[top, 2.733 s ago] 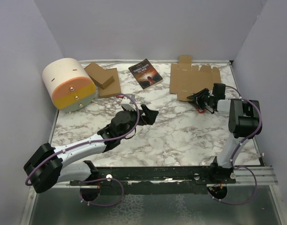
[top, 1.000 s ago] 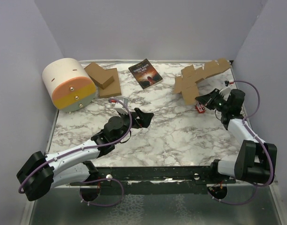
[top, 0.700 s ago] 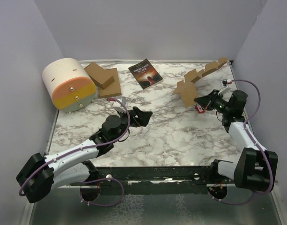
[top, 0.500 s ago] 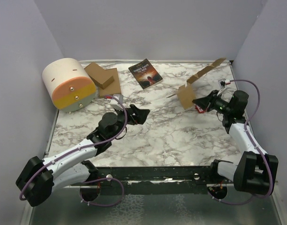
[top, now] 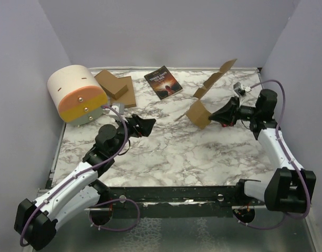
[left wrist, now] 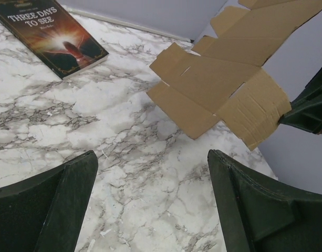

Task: Fold the paper box

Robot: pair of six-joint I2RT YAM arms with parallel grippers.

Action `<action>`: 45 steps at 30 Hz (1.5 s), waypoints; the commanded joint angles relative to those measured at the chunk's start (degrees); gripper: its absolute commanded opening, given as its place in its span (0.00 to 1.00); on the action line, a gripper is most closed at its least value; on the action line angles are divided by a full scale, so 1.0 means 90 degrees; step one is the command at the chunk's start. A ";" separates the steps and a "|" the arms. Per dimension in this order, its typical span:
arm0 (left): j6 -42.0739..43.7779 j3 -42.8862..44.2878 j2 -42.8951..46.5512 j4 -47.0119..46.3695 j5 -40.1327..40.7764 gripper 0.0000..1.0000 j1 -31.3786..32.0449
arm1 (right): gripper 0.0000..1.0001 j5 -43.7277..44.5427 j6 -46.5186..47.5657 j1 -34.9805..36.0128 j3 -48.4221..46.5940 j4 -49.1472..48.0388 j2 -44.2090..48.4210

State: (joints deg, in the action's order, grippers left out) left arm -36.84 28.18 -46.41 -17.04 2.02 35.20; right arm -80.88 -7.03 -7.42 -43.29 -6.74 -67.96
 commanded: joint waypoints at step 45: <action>0.0752 0.0573 -0.1762 -0.0202 -0.0352 0.89 -0.0332 | 0.63 0.4422 0.3010 0.0134 -0.1760 0.4283 -0.2507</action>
State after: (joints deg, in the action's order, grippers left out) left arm -33.15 29.06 -58.02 -16.34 3.90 34.02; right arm -43.33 19.29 -4.21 -56.97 32.49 -89.95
